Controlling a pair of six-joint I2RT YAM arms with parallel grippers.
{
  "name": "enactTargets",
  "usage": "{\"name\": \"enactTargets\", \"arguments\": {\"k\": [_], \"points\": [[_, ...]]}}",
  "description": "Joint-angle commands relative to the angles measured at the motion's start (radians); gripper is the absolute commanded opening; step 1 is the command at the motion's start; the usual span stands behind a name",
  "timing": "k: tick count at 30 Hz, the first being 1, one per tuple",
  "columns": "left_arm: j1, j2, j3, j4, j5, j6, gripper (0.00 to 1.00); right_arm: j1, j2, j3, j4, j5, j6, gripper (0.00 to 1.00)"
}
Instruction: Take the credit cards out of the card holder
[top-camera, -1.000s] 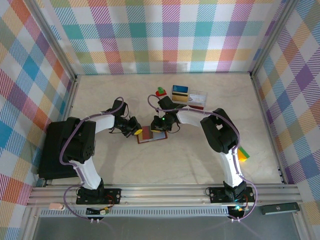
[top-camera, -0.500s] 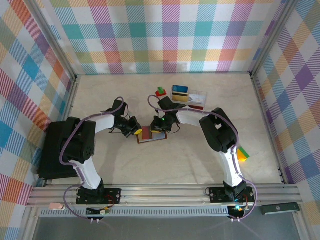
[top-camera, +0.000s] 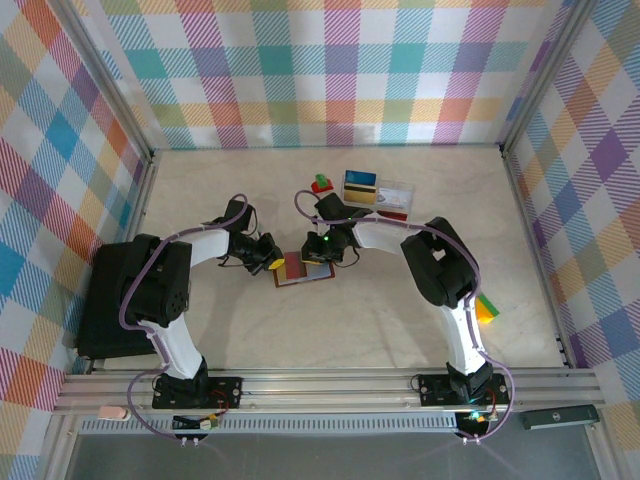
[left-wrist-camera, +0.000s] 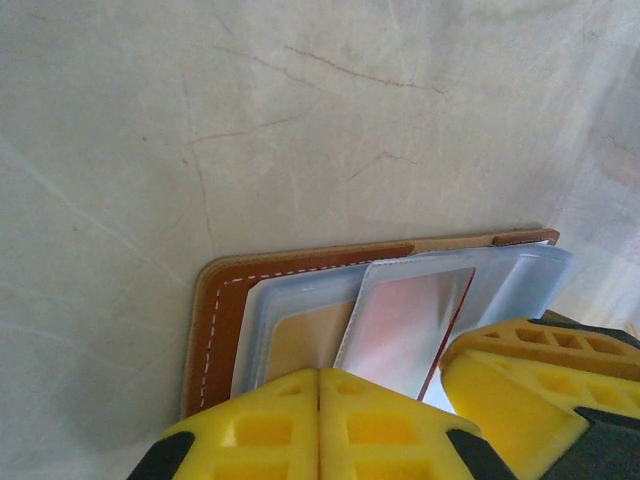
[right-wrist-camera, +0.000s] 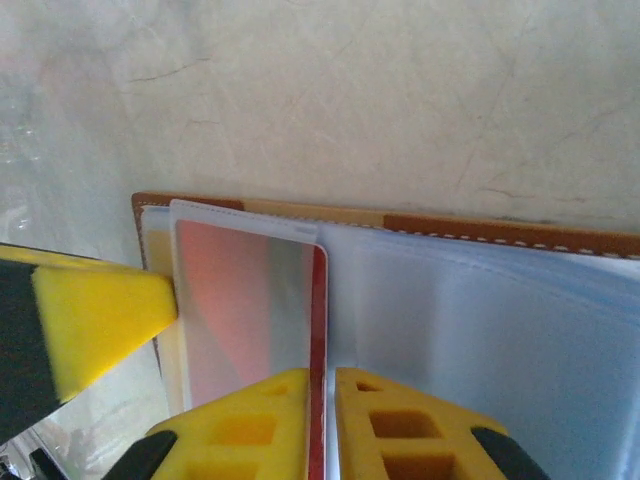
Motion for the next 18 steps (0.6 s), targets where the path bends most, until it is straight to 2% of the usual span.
{"name": "enactTargets", "arguments": {"k": [1, 4, 12, 18], "points": [[-0.013, 0.009, -0.026, -0.061, -0.050, 0.018, 0.07, -0.002, -0.030, -0.023, 0.037, -0.061, -0.016, 0.14], [-0.013, 0.009, -0.025, -0.061, -0.049, 0.018, 0.07, -0.002, -0.015, -0.026, 0.060, -0.085, 0.002, 0.14], [-0.013, 0.009, -0.027, -0.067, -0.054, 0.020, 0.06, -0.002, 0.016, -0.008, -0.005, -0.030, -0.006, 0.15], [-0.013, 0.008, -0.023, -0.072, -0.057, 0.020, 0.06, -0.002, 0.045, 0.003, -0.016, -0.072, -0.015, 0.16]]}}
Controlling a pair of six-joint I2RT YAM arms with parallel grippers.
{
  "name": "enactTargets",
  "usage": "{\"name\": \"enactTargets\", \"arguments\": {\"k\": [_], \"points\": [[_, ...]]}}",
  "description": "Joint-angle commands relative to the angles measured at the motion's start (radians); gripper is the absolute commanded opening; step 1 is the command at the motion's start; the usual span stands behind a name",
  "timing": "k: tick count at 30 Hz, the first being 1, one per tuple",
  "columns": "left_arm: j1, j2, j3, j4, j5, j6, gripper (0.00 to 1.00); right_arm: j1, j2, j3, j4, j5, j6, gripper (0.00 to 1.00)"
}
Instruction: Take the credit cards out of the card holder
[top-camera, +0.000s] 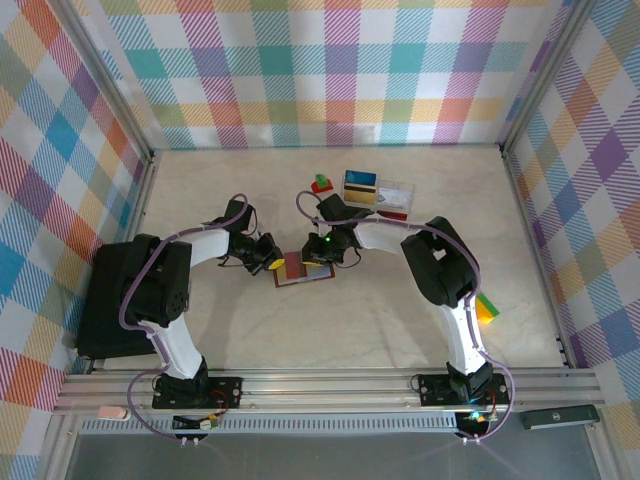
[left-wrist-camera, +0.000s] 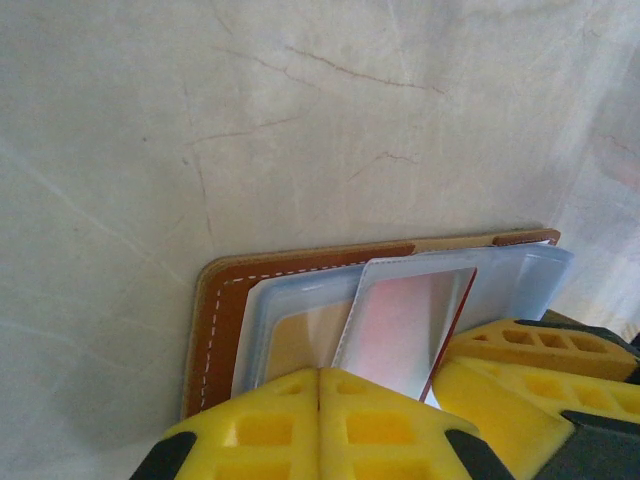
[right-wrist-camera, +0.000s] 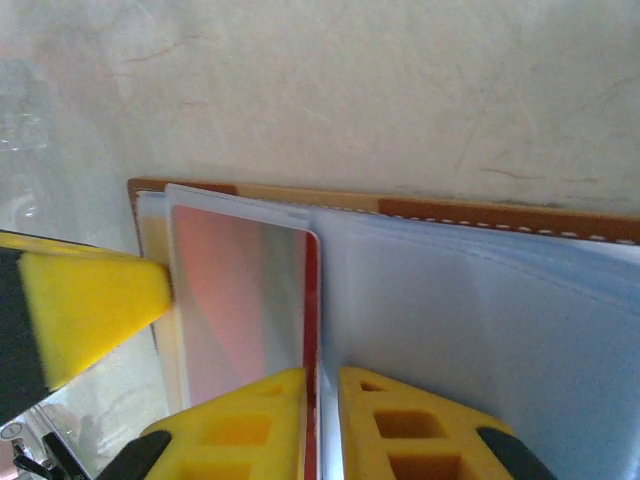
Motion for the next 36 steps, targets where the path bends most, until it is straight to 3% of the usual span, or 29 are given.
{"name": "enactTargets", "arguments": {"k": [1, 12, 22, 26, 36], "points": [[-0.013, 0.008, -0.023, -0.071, -0.052, 0.017, 0.06, -0.002, 0.036, 0.017, -0.026, -0.043, -0.019, 0.16], [-0.013, -0.009, -0.002, -0.096, -0.049, 0.025, 0.06, -0.002, 0.055, 0.047, -0.033, -0.134, -0.066, 0.16], [-0.019, -0.128, 0.024, -0.127, -0.030, 0.027, 0.10, -0.002, 0.048, 0.048, -0.053, -0.083, -0.063, 0.09], [-0.037, -0.098, 0.016, -0.105, -0.009, 0.025, 0.10, -0.002, 0.035, 0.044, -0.039, -0.086, -0.063, 0.08], [-0.041, -0.031, 0.003, -0.130, -0.082, 0.035, 0.09, -0.003, 0.019, 0.036, -0.043, -0.068, -0.068, 0.03]]}}
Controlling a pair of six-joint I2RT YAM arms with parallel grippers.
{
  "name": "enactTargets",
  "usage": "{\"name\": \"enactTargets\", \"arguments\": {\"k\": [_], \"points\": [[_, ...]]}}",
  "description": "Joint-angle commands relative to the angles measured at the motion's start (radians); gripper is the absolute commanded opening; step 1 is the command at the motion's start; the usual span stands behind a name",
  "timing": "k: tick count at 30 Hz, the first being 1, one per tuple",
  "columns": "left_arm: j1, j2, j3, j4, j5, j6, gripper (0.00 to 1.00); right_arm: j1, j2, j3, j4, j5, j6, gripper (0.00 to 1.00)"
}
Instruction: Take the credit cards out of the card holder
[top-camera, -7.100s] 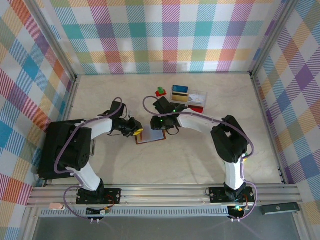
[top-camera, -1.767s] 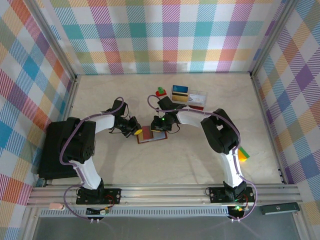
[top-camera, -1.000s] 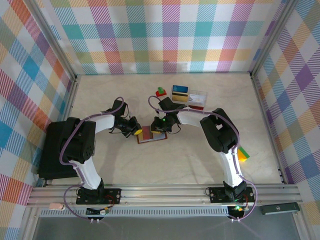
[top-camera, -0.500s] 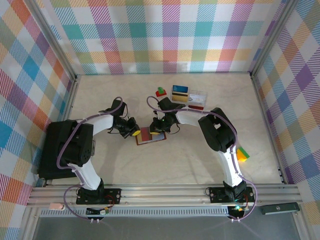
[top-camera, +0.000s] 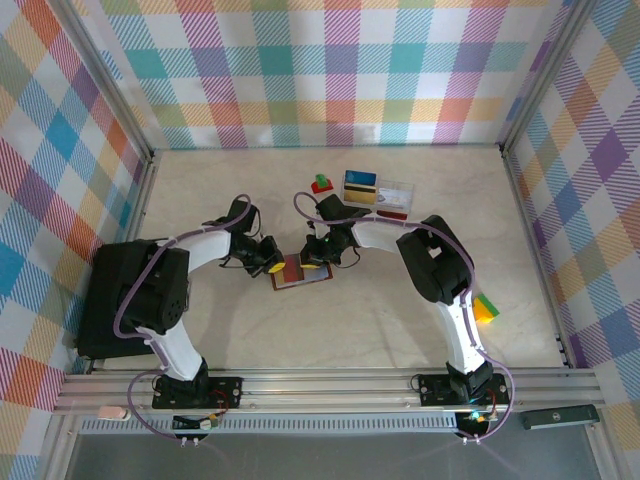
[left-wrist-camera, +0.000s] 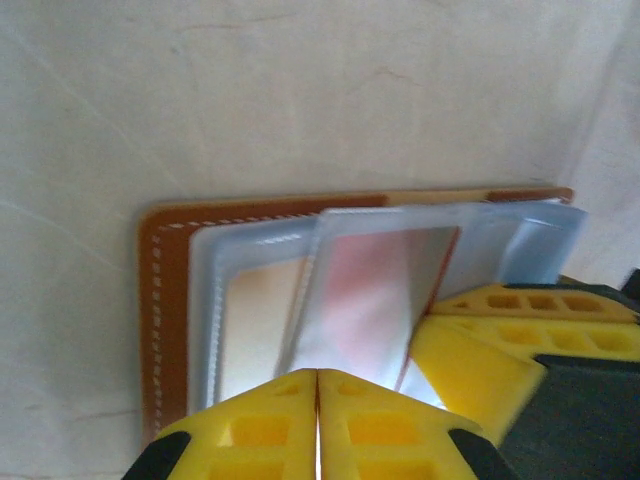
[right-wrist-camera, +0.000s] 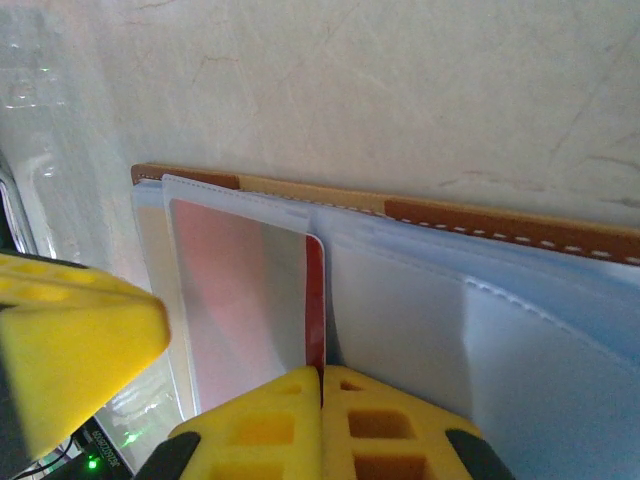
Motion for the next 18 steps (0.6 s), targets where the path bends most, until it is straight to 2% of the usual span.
{"name": "enactTargets", "arguments": {"k": [1, 13, 18], "points": [[-0.004, 0.017, -0.003, -0.044, -0.037, 0.018, 0.09, -0.001, -0.025, -0.001, -0.026, 0.033, -0.023, 0.02], [-0.004, 0.024, 0.005, -0.081, -0.076, 0.044, 0.09, -0.012, -0.091, -0.061, -0.020, 0.118, -0.013, 0.00], [-0.003, 0.018, 0.012, -0.081, -0.062, 0.048, 0.09, -0.013, -0.089, -0.065, 0.008, 0.061, -0.020, 0.02]]}}
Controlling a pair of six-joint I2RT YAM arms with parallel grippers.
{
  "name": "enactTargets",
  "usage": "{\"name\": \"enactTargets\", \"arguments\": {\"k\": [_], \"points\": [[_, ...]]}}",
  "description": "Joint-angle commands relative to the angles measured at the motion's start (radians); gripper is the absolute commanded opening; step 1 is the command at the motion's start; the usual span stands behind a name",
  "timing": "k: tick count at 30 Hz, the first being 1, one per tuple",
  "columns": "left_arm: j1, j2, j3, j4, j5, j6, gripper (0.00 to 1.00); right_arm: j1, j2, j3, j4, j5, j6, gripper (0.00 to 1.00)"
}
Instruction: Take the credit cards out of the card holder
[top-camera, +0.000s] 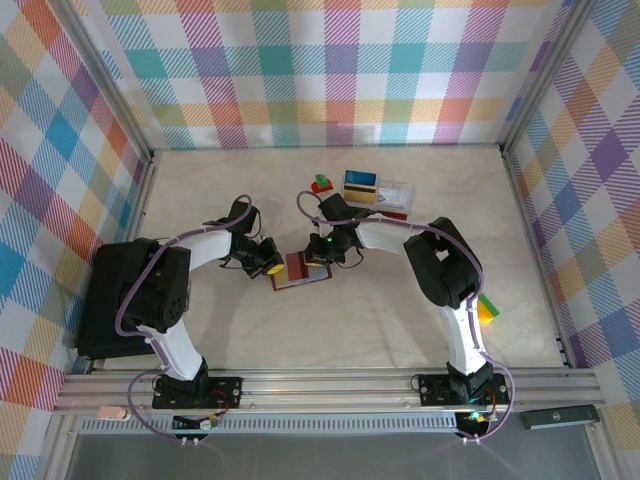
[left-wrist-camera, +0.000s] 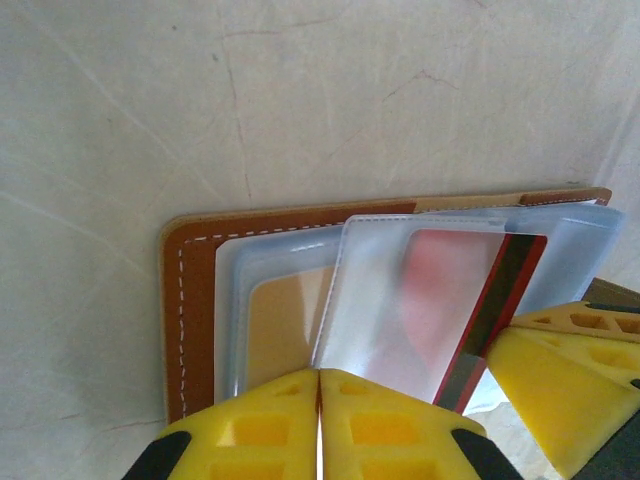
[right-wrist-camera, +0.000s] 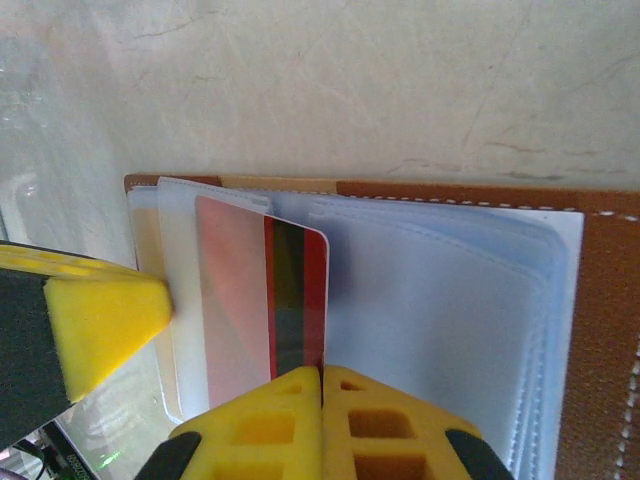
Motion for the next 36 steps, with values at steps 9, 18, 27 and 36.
{"name": "enactTargets", "arguments": {"k": [9, 18, 27, 36], "points": [[-0.018, -0.053, 0.052, -0.039, 0.042, 0.024, 0.14, -0.008, -0.003, -0.006, 0.013, -0.067, -0.018, 0.04], [-0.028, 0.036, 0.043, -0.030, -0.005, 0.012, 0.10, -0.009, -0.012, -0.030, 0.071, -0.116, 0.001, 0.04], [-0.028, 0.060, 0.020, -0.035, -0.031, 0.019, 0.08, -0.009, -0.010, -0.077, 0.200, -0.212, 0.068, 0.12], [-0.028, 0.059, 0.017, -0.037, -0.037, 0.019, 0.08, -0.009, 0.007, -0.075, 0.197, -0.192, 0.080, 0.15]]}}
